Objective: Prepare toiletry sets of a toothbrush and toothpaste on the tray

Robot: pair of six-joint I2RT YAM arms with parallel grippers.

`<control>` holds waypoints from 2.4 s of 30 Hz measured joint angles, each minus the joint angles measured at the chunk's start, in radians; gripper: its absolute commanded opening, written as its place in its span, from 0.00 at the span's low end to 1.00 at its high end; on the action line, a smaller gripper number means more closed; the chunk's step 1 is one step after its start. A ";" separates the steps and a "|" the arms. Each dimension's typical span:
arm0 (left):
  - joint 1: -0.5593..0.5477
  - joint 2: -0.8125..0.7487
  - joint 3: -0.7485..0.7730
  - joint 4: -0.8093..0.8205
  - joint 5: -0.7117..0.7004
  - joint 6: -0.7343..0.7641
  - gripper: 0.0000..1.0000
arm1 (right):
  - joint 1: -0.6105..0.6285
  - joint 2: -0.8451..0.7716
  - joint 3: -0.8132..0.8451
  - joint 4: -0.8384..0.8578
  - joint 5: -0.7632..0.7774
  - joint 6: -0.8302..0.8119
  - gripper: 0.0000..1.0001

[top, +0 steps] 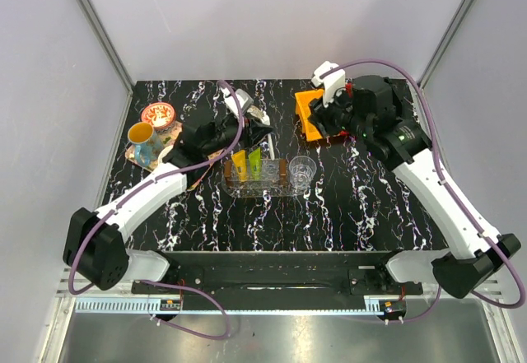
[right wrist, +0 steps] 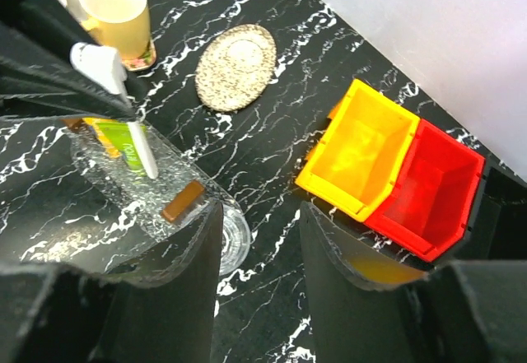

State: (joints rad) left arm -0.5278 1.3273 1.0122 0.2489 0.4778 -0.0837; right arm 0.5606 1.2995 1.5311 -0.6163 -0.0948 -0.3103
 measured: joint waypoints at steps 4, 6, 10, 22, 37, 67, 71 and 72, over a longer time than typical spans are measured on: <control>-0.027 0.001 -0.050 0.062 -0.016 0.039 0.00 | -0.043 -0.017 -0.032 0.006 0.000 0.000 0.46; -0.046 0.003 -0.071 0.088 -0.028 0.065 0.00 | -0.057 -0.017 -0.047 0.006 0.000 0.000 0.46; -0.075 0.004 -0.111 0.133 -0.058 0.103 0.00 | -0.088 -0.017 -0.064 0.005 -0.002 0.000 0.46; -0.101 0.030 -0.178 0.219 -0.171 0.146 0.00 | -0.116 -0.023 -0.090 0.006 -0.004 0.000 0.46; -0.101 0.032 -0.217 0.241 -0.206 0.135 0.00 | -0.124 -0.023 -0.122 0.016 -0.005 0.000 0.45; -0.102 0.052 -0.217 0.212 -0.211 0.097 0.00 | -0.132 -0.039 -0.167 0.030 -0.023 0.004 0.45; -0.102 0.060 -0.217 0.215 -0.211 0.097 0.00 | -0.132 -0.039 -0.169 0.030 -0.023 0.004 0.45; -0.102 0.063 -0.217 0.216 -0.211 0.097 0.00 | -0.132 -0.040 -0.171 0.032 -0.024 0.004 0.45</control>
State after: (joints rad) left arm -0.6296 1.3907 0.7952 0.4648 0.2672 0.0135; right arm 0.4290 1.2598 1.3602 -0.5846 -0.1184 -0.3061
